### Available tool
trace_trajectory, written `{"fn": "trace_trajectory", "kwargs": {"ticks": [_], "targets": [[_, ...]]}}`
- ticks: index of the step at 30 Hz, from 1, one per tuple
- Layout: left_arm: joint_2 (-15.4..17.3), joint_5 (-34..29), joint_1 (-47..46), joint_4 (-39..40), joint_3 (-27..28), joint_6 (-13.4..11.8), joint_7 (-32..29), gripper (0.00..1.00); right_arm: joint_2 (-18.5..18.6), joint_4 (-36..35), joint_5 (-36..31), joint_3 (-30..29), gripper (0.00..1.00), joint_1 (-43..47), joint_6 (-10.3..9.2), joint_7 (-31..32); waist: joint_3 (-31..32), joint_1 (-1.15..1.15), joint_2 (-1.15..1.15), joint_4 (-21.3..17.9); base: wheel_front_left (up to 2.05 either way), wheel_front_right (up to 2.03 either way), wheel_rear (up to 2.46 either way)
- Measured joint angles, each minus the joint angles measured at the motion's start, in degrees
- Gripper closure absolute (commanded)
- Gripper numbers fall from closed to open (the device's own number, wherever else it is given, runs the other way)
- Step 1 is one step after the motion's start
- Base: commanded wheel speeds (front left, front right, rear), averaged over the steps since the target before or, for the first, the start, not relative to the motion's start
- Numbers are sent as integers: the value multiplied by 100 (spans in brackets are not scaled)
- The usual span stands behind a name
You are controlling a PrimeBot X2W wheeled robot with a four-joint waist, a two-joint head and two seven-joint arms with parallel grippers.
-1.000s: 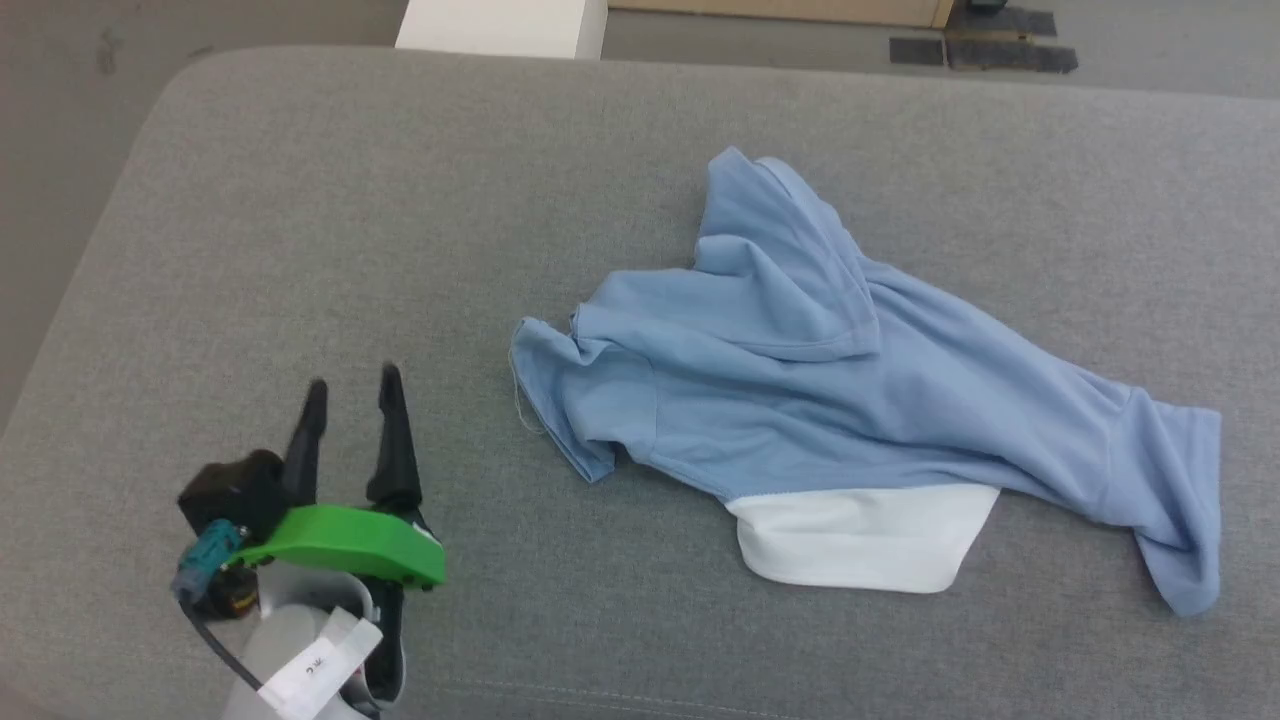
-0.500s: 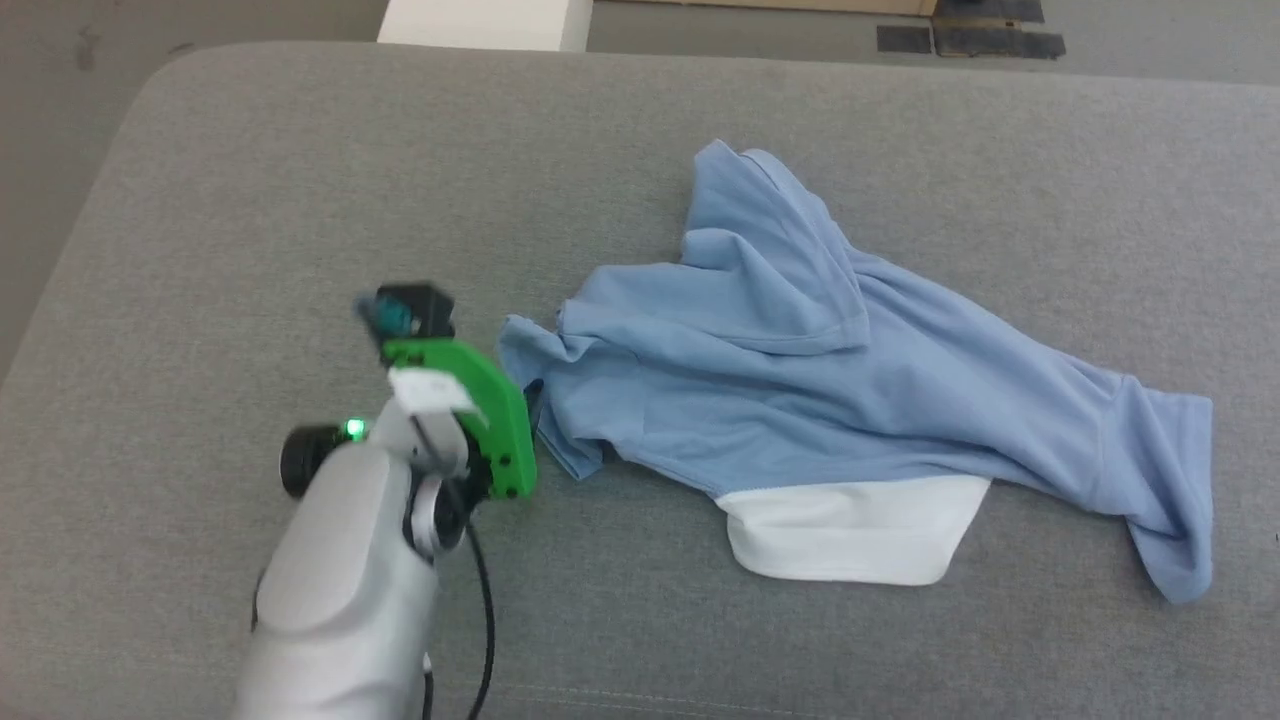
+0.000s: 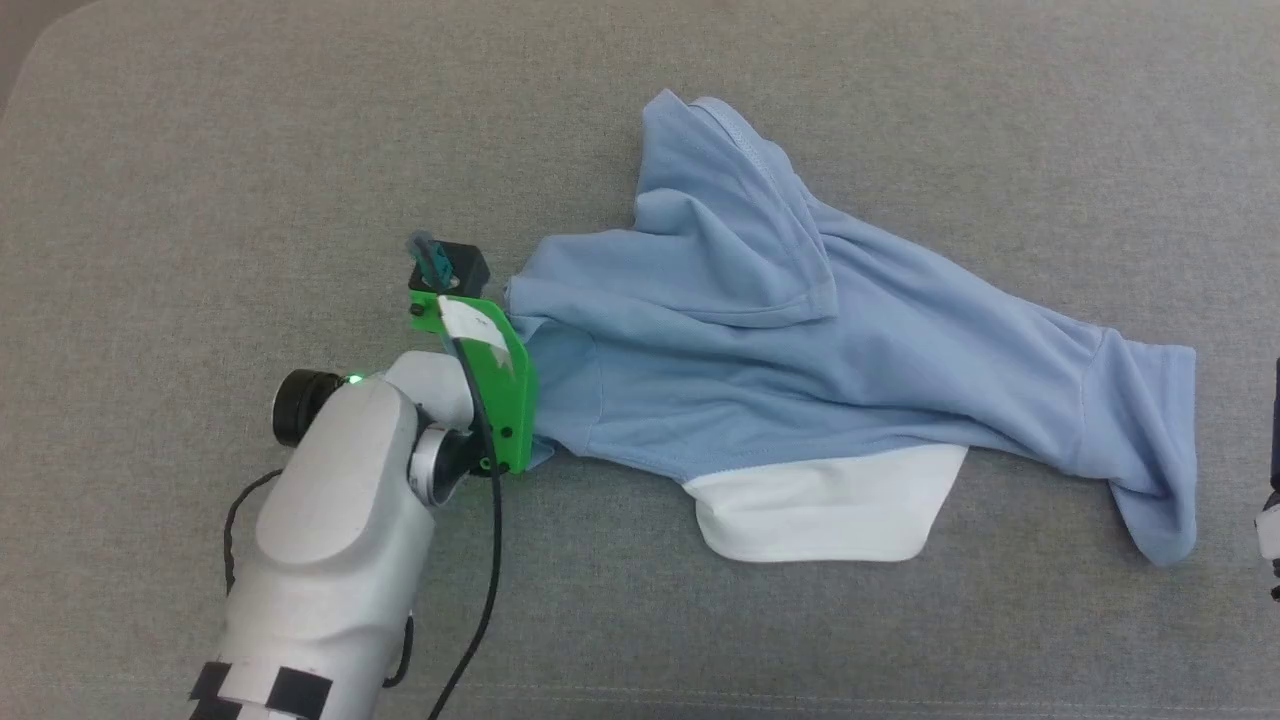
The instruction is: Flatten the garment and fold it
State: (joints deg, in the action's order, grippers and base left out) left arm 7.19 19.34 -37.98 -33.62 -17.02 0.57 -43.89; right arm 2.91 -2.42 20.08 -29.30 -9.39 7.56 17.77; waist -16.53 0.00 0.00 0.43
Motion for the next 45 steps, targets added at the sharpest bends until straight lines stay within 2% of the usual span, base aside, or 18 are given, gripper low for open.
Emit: {"fn": "trace_trajectory", "kwargs": {"ticks": [3, 9, 11, 14, 16, 22, 27, 34, 38, 43, 45], "targets": [[100, 48, -50, 71, 91, 7, -56, 100, 1, 67, -16, 74, 0, 1, 0, -22, 23, 0, 0, 33, 0, 0, 0], [934, -245, -565, 272, 283, -229, -145, 100, 0, 77, -49, 320, 0, -7, 0, -14, -62, 0, 0, 64, 0, 0, 0], [1032, -357, -801, 309, 293, -265, -132, 100, -2, 60, -58, 397, 0, -39, 0, -11, -134, 0, 0, 54, 0, 0, 0], [1010, -383, -961, 190, 255, -279, -45, 100, -1, 30, -115, 526, 0, -150, 0, 40, -252, 0, 0, 26, 0, 0, 0], [948, -375, -955, 69, 244, -327, 81, 0, -1, 19, -119, 609, 0, -214, 0, 45, -319, 0, 0, -3, 0, 0, 0], [791, -202, -936, 22, 481, -415, 989, 0, -1, -15, -199, 706, 0, -243, 0, 87, -395, 1, 0, -9, 0, 0, 0], [762, 164, -653, 402, 990, -411, 2319, 0, -1, 29, -201, 749, 0, -224, 0, 86, -248, 0, 0, 104, 0, 0, 0], [737, 379, 808, 1212, 1462, -316, 4457, 0, -2, 131, -200, 847, 0, -42, 0, 82, 113, 0, 0, 257, 0, 0, 0], [621, 399, 1678, 1615, 1639, -339, 5387, 0, -1, 179, -271, 878, 0, 51, 0, 179, 305, 0, 0, 312, 0, 0, 0], [366, 392, 2318, 2045, 1707, -379, 5772, 0, 1, 191, -466, 1011, 0, 124, 0, 582, 424, 0, 0, 358, 0, 0, 0], [274, 391, 2466, 2220, 1778, -422, 5818, 0, 52, 227, -666, 1191, 0, 83, 0, 926, 410, 0, 0, 357, 0, 0, 0]]}}
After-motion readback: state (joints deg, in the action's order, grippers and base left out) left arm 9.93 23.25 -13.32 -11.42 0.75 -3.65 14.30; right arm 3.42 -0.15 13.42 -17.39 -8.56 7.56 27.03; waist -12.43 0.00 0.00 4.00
